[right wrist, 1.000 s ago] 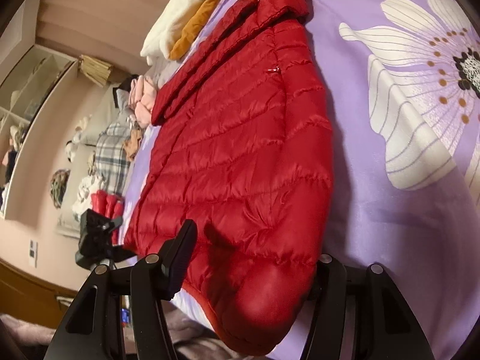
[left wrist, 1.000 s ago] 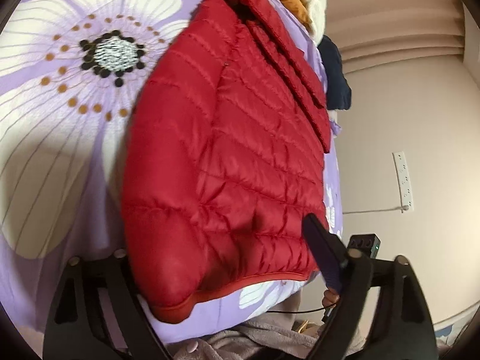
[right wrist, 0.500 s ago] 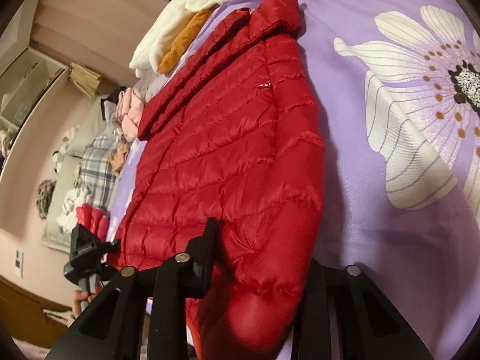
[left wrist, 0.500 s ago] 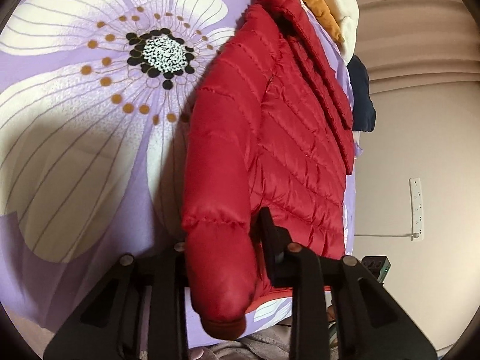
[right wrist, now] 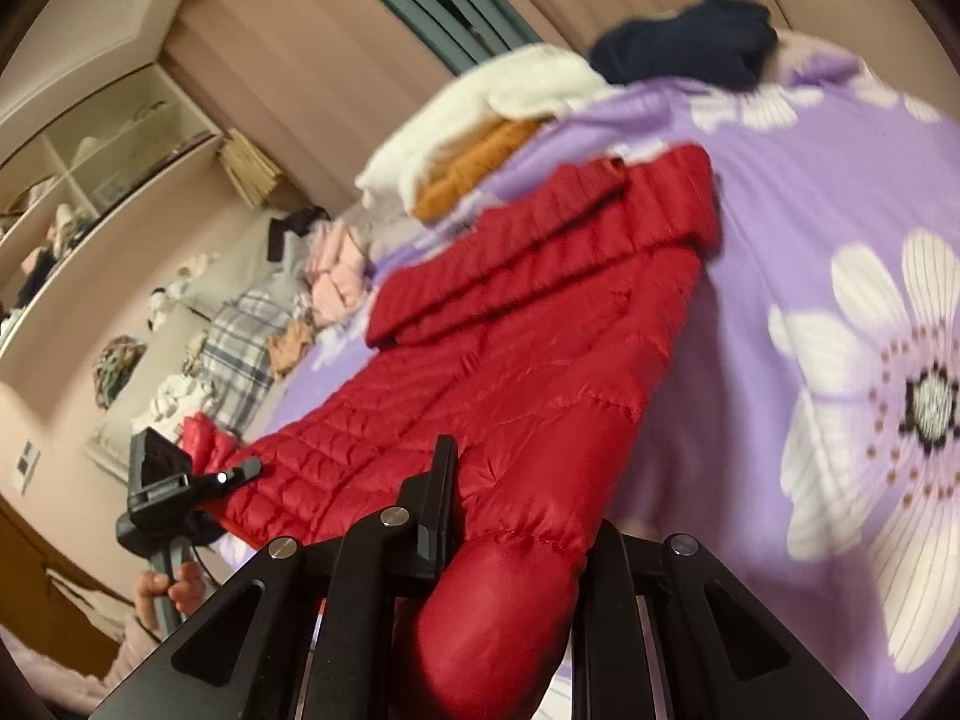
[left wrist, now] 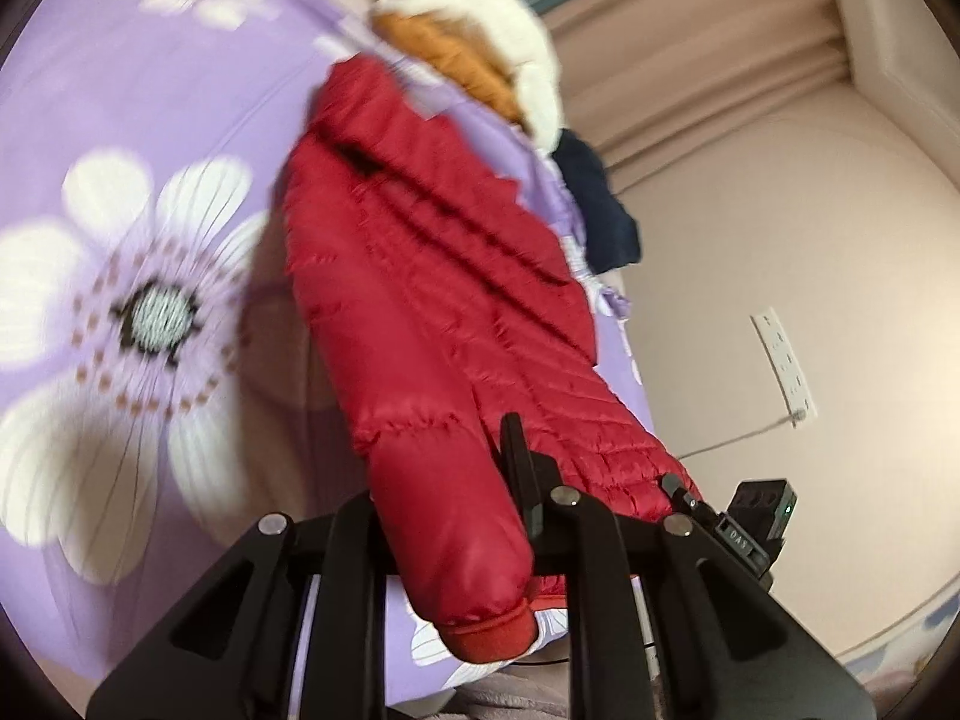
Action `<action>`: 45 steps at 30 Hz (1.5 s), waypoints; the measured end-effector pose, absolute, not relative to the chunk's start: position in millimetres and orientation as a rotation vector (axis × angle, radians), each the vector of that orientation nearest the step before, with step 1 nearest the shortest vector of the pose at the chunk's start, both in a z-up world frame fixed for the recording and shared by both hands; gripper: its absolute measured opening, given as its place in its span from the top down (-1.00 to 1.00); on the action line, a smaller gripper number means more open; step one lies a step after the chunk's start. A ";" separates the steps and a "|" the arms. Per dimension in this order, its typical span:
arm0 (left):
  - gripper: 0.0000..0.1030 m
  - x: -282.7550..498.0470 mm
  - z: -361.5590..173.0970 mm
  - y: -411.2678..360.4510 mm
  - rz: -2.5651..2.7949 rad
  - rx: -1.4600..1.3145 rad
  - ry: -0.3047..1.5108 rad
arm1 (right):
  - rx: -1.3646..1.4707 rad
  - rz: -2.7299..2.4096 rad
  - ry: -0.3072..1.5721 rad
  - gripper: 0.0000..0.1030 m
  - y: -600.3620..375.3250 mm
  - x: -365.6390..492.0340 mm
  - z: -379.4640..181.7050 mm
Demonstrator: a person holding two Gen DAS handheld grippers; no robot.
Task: Fold large clothes
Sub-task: 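Lift the hem with both tools and fold it over toward the collar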
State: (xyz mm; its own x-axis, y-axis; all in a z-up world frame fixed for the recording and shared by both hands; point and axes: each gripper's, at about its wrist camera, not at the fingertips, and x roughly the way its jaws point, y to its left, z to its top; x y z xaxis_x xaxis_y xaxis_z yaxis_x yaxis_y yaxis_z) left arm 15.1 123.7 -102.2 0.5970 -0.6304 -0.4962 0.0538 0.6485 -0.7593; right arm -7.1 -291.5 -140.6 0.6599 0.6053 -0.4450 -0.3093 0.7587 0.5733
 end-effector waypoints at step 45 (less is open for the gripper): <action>0.68 -10.1 25.4 118.0 -0.653 -0.612 0.582 | 0.413 0.695 0.348 0.65 -323.8 -44.0 -45.0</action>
State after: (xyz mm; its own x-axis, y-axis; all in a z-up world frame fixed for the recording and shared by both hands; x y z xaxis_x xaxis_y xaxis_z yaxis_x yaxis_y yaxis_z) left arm -10.1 118.0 25.4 0.6528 -0.6974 -0.2959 0.3739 0.6363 -0.6748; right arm -44.0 -323.8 -45.0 0.7168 0.6762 -0.1704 -0.5415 0.6937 0.4749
